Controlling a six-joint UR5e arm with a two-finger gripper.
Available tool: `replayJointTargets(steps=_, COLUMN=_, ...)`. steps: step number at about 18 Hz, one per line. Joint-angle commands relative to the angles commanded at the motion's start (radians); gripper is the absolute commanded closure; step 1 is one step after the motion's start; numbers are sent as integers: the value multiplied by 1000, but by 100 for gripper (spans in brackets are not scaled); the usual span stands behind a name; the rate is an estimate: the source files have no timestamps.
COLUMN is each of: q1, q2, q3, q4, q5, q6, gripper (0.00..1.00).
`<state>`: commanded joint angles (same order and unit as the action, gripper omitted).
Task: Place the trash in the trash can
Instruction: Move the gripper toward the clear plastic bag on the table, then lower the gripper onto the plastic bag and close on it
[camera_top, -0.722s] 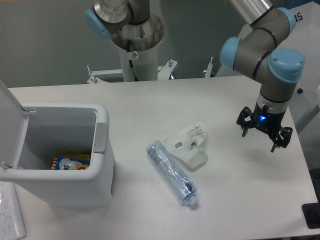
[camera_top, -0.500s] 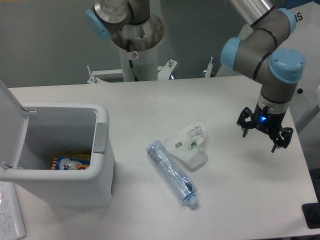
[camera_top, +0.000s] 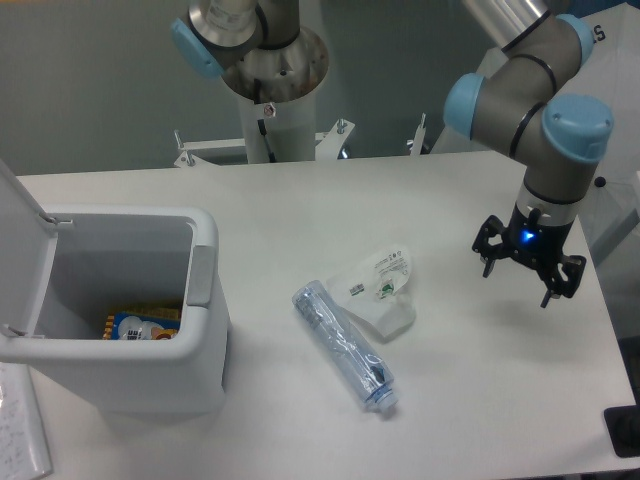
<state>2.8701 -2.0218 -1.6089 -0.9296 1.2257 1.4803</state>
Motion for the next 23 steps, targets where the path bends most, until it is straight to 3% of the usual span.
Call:
replayJointTargets(steps=8, q1=-81, q2=25, q3=-49, q4=21, q5=3, q6=-247, gripper=0)
replayJointTargets(steps=10, q1=-89, q2=47, q3=-115, q4=32, q5=1, q6=-242, gripper=0)
replayJointTargets(steps=15, q1=-94, q2=100, q3=-276, q4=144, q5=1, q6=-239, gripper=0)
replayJointTargets(steps=23, q1=-140, q2=57, q3=-289, q4=161, q5=8, q6=-242, gripper=0)
